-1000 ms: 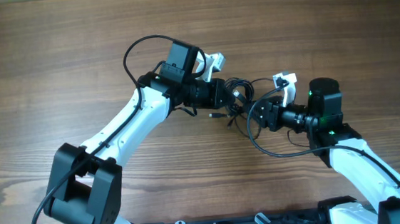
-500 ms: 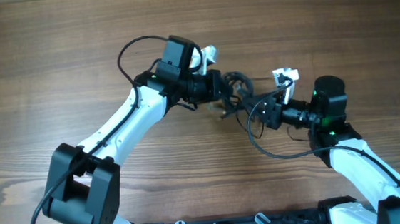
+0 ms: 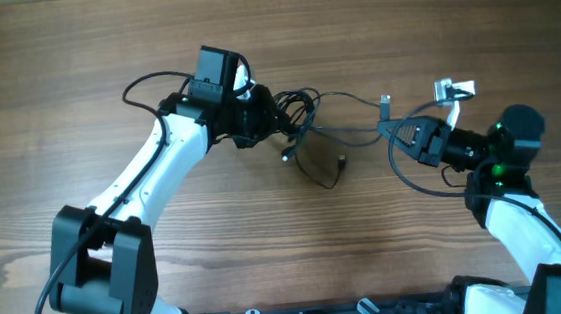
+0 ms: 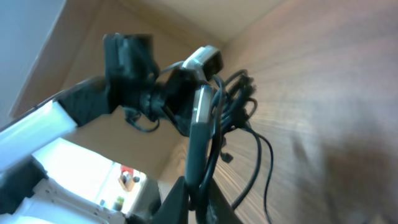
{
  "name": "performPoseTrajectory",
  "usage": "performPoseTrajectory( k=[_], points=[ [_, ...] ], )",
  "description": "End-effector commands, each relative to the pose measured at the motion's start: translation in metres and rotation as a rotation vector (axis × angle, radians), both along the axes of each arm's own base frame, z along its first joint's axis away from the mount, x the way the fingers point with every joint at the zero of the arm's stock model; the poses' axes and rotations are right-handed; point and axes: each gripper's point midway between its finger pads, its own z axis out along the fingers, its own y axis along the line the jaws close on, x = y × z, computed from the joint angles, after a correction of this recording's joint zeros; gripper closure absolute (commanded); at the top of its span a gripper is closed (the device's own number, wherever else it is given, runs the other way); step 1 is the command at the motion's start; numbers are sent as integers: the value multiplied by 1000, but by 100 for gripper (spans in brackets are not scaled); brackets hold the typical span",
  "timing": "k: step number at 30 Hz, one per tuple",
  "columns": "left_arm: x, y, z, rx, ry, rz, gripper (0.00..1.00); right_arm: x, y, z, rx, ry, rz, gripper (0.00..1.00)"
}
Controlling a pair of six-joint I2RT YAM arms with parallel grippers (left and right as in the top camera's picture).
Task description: Untangle cables
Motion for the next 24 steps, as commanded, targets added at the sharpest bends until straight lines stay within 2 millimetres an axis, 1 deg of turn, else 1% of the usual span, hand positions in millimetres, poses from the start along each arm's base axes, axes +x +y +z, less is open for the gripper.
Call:
performPoseTrajectory(
  k=[1,2,3,4,5,7,9,11,13,14,15,16,17,18,19,20,21,22,23,24],
  points=[
    [22,28,-17,90,-68,41,96,31,-40,-50,-136,202,-327,61],
    [22,26,-15,78,-82,19,96,30,-50,-69,-173,297,-399,34],
    [21,24,-14,76,-101,-7,96,27,-59,-87,-216,373,-456,14],
    [21,24,-14,83,-115,-26,96,23,-61,-95,-250,394,-462,11],
    [20,22,-14,89,-131,-48,96,19,-56,-96,-287,341,-406,11],
    [17,13,-13,104,-190,-128,96,12,-38,-79,-270,199,-265,11],
    [10,-2,-13,119,-252,-229,96,9,-26,-62,-256,63,-169,11],
    [0,-17,-13,122,-277,-295,96,7,-15,-52,-271,-58,-105,11],
    [-10,-30,-13,124,-295,-349,96,6,-3,-48,-315,-165,-56,12],
    [-14,-36,-13,124,-304,-372,96,3,5,-49,-360,-247,-17,13],
    [-18,-43,-12,124,-317,-399,96,3,13,-52,-398,-287,4,16],
    [-20,-46,-12,127,-322,-406,96,2,20,-55,-420,-291,15,18],
    [-22,-51,-12,124,-329,-416,96,-1,30,-59,-439,-288,35,23],
    [-23,-52,-12,123,-330,-421,96,-1,34,-66,-473,-271,32,29],
    [-24,-52,-12,123,-330,-422,96,-2,38,-73,-507,-250,30,32],
    [-24,-52,-12,123,-330,-421,96,-4,41,-76,-515,-239,39,33],
    [-22,-50,-12,125,-329,-413,96,-11,49,-79,-511,-222,71,33],
    [-19,-47,-11,126,-328,-403,96,-17,53,-81,-502,-208,96,36],
    [-13,-40,-12,131,-313,-363,96,-23,58,-83,-491,-191,126,50],
    [-9,-35,-12,131,-300,-330,96,-26,59,-84,-488,-179,133,72]
  ],
)
